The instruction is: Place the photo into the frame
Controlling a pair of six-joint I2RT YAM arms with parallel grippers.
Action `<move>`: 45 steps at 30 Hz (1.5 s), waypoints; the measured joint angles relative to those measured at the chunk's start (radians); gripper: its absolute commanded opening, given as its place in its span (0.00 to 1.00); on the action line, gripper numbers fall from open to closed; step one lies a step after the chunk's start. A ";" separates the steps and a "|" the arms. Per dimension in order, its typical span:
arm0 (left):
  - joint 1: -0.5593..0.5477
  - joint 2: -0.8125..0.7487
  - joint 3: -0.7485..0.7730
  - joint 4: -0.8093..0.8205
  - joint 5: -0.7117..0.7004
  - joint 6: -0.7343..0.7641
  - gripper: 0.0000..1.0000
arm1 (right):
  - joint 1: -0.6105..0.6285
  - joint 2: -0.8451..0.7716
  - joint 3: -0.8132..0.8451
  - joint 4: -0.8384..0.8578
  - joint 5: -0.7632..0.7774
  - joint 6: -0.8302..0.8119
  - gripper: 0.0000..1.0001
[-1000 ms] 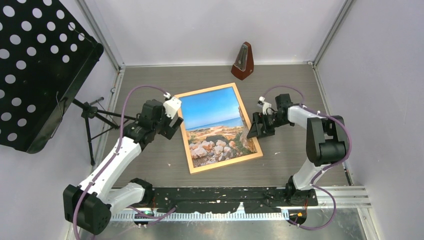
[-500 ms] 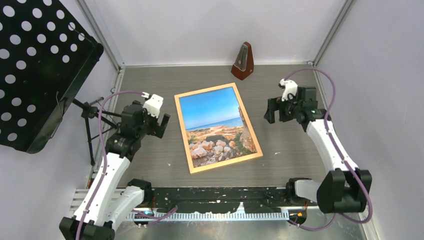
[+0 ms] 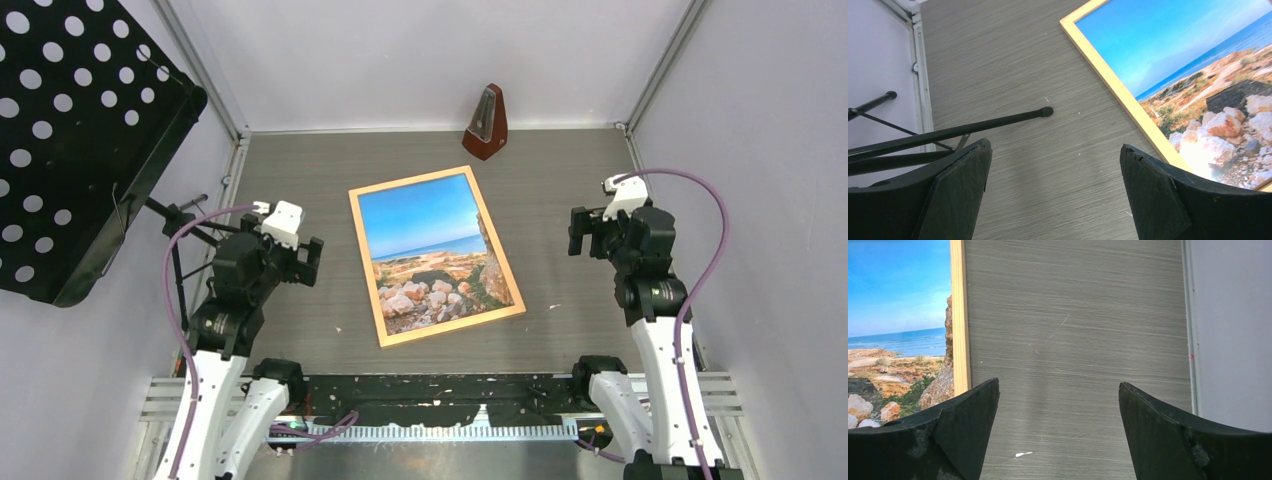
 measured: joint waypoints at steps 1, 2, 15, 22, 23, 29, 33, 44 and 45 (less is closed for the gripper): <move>0.000 -0.008 0.004 -0.007 0.002 -0.006 1.00 | 0.000 -0.024 -0.011 0.003 0.009 0.000 0.95; 0.000 -0.022 0.011 -0.014 0.004 -0.013 1.00 | 0.000 -0.045 -0.023 0.007 0.014 0.001 0.95; 0.002 -0.151 -0.071 0.064 -0.002 -0.087 1.00 | 0.000 -0.113 -0.080 0.047 0.024 -0.003 0.95; 0.019 -0.167 -0.143 0.089 -0.009 -0.090 1.00 | 0.000 -0.115 -0.086 0.061 0.087 -0.019 0.95; 0.021 -0.167 -0.145 0.093 -0.010 -0.090 1.00 | 0.000 -0.115 -0.088 0.060 0.097 -0.024 0.95; 0.043 -0.167 -0.176 0.148 -0.025 -0.089 1.00 | 0.000 -0.115 -0.107 0.078 0.138 -0.053 0.95; 0.074 -0.176 -0.201 0.161 -0.024 -0.090 1.00 | 0.000 -0.115 -0.121 0.082 0.150 -0.064 0.95; 0.127 -0.216 -0.208 0.182 -0.003 -0.090 1.00 | 0.000 -0.140 -0.126 0.089 0.138 -0.094 0.95; 0.130 -0.218 -0.208 0.182 -0.001 -0.090 1.00 | 0.000 -0.142 -0.126 0.089 0.136 -0.096 0.95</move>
